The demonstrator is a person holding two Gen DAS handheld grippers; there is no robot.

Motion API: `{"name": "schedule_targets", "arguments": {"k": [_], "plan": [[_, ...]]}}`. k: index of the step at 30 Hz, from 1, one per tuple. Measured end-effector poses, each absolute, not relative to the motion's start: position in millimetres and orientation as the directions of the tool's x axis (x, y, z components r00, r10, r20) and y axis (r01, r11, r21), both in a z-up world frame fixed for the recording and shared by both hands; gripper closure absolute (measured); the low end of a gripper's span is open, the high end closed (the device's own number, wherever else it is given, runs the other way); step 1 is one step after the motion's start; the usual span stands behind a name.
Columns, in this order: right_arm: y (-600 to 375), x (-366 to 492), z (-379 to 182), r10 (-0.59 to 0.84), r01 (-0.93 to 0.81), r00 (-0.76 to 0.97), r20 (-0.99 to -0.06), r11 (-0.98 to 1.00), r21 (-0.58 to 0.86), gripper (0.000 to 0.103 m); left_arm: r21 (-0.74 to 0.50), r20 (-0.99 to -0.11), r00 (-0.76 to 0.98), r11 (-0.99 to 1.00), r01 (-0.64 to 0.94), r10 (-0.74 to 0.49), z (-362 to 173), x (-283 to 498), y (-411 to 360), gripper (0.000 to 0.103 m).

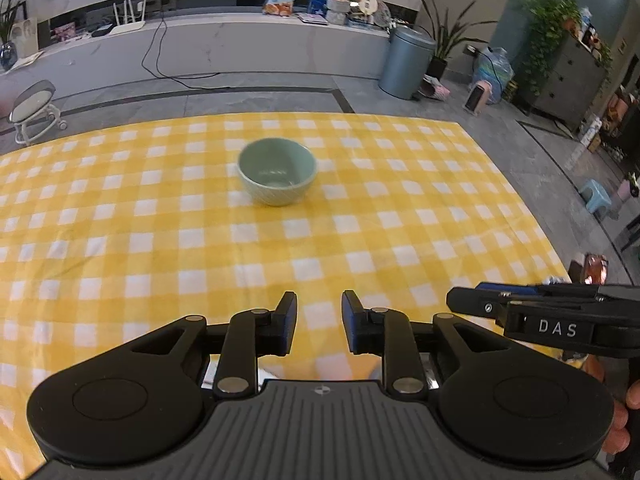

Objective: Organize plates and bowls
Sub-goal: 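Open the left gripper and move it to the pale green bowl rim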

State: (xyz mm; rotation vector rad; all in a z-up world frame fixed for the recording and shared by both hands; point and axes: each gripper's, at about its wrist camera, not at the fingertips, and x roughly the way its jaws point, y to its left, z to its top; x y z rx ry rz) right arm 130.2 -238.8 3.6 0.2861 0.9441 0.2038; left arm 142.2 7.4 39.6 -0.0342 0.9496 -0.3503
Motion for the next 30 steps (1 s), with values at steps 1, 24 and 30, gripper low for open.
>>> {"name": "schedule_targets", "arguments": {"k": [1, 24, 30], "plan": [[-236.8, 134.4, 2.4, 0.298, -0.044, 0.569, -0.767, 0.942, 0.333, 0.065, -0.193, -0.788, 0.53, 0.943, 0.272, -0.314, 38.3, 147.3, 10.9, 0.072], [-209.8, 267.7, -35.3, 0.374, 0.06, 0.574, -0.728, 0.868, 0.493, 0.058, -0.372, -0.693, 0.631, 0.923, 0.102, -0.349, 3.1, 265.7, 72.1, 0.049], [-199.7, 300.2, -46.6, 0.351, 0.079, 0.568, -0.744, 0.877, 0.474, 0.059, -0.412, -0.702, 0.605, 0.907, 0.083, -0.374, -13.7, 294.3, 61.9, 0.049]]}}
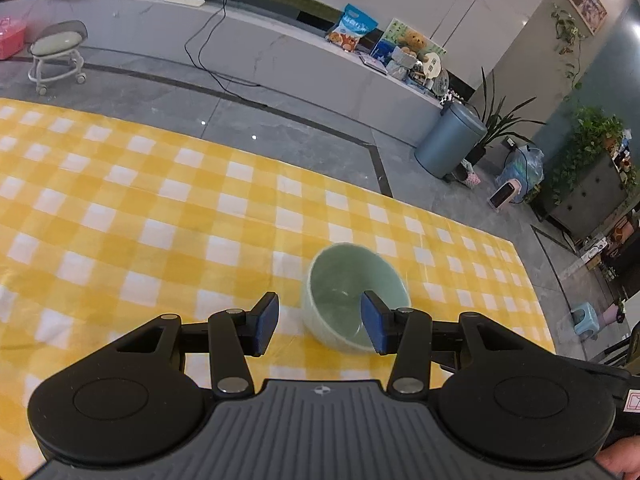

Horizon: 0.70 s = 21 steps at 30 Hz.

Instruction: Organize plates and bowls

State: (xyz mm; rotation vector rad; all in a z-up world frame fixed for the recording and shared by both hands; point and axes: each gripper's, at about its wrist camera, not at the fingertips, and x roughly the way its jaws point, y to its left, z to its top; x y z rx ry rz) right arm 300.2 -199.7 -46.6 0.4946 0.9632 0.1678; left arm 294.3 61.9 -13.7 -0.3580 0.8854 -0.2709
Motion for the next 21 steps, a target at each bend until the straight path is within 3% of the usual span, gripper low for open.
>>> {"name": "schedule_targets", "arguments": {"k": [6, 12, 21], "plan": [[-194.1, 328.4, -60.9, 0.309, 0.133, 0.559, -0.769, 0.883, 0.451, 0.062, -0.412, -0.741, 0.559, 0.909, 0.061, -0.373, -37.4, 317.4, 47.3, 0.05], [-189.6, 344.0, -77.2, 0.279, 0.179, 0.54, -0.794, 0.884, 0.432, 0.074, -0.37, -0.783, 0.523, 0.928, 0.041, -0.335, -56.1, 333.5, 40.6, 0.05], [-179.8, 356.6, -89.5, 0.29, 0.164, 0.53, -0.797, 0.887, 0.432, 0.091, -0.348, -0.807, 0.494, 0.936, 0.042, -0.323, -66.9, 342.7, 31.7, 0.083]]}}
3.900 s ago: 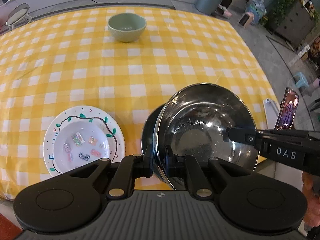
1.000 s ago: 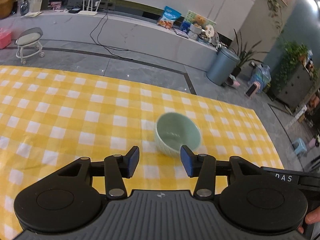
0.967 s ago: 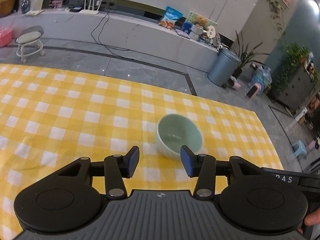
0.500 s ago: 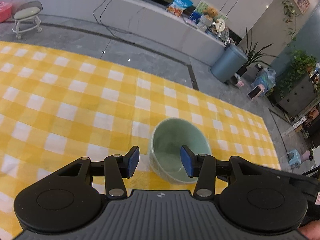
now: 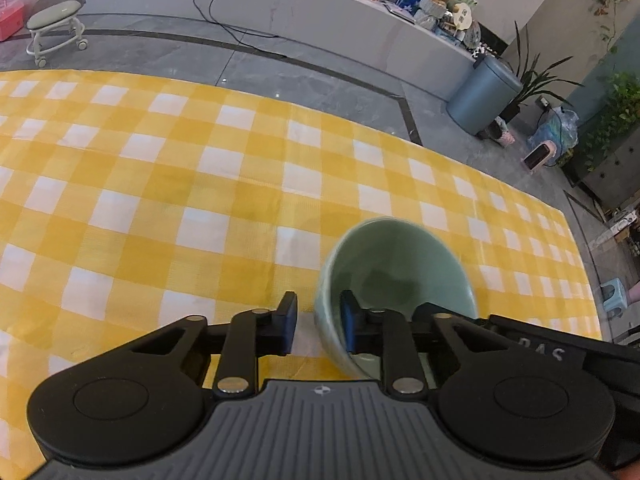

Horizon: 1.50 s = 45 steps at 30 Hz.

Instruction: Organize plates and bowls

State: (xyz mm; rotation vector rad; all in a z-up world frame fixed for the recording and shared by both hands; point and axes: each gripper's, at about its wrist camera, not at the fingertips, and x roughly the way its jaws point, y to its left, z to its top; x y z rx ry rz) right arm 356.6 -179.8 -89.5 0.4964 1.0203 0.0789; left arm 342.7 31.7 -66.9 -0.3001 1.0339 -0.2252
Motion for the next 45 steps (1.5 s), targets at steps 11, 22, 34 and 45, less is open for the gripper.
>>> {"name": "schedule_targets", "arguments": {"k": [11, 22, 34, 45], "plan": [[-176.4, 346.7, -82.1, 0.261, 0.189, 0.538, -0.802, 0.889, 0.417, 0.097, -0.322, -0.811, 0.505, 0.946, 0.039, -0.297, -54.6, 330.4, 27.6, 0.094], [-178.7, 301.1, -48.8, 0.3, 0.185, 0.548, -0.781, 0.867, 0.463, 0.097, -0.32, -0.808, 0.513, 0.947, 0.028, -0.289, -16.2, 290.1, 33.9, 0.094], [-184.7, 208.2, 8.4, 0.35, 0.122, 0.567, -0.746, 0.86, 0.496, 0.096, -0.304, -0.812, 0.512, 0.952, 0.038, -0.28, 41.9, 208.4, 33.6, 0.094], [-209.3, 120.0, 29.2, 0.414, 0.124, 0.547, -0.728, 0.82, 0.559, 0.095, -0.323, -0.824, 0.47, 0.944, 0.071, -0.318, 65.5, 138.2, 24.8, 0.093]]}}
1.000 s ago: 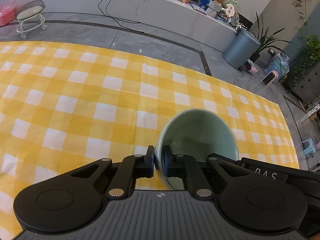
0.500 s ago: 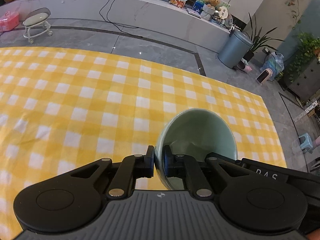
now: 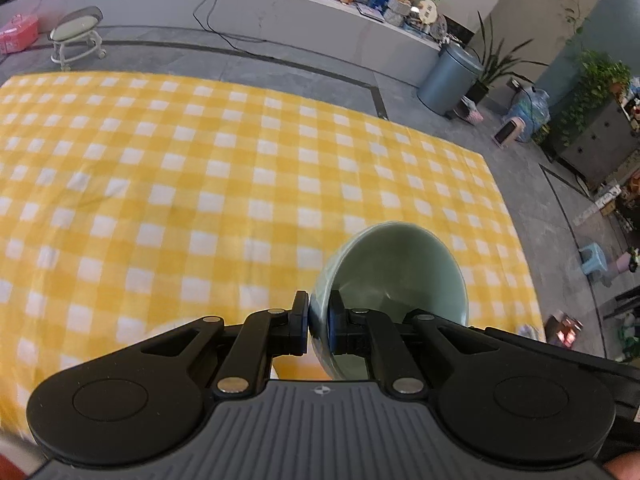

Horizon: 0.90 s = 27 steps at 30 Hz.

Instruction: Organize plates and bowls

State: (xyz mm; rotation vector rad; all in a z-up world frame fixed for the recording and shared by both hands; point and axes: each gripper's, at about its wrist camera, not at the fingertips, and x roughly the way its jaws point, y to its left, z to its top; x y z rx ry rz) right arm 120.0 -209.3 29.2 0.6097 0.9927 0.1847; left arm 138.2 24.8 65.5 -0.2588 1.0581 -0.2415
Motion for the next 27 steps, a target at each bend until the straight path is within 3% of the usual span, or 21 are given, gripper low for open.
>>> {"name": "schedule_targets", "arguments": {"k": [14, 27], "plan": [[-245.6, 72.6, 28.3, 0.37, 0.109, 0.474, -0.799, 0.876, 0.471, 0.095, -0.356, -0.873, 0.316, 0.928, 0.111, -0.373, 43.4, 105.5, -10.4, 0.093], [-249.4, 76.7, -14.1, 0.36, 0.115, 0.376, -0.854, 0.896, 0.429, 0.096, -0.278, -0.924, 0.23, 0.95, 0.145, -0.306, 12.0, 107.8, -31.5, 0.093]]}}
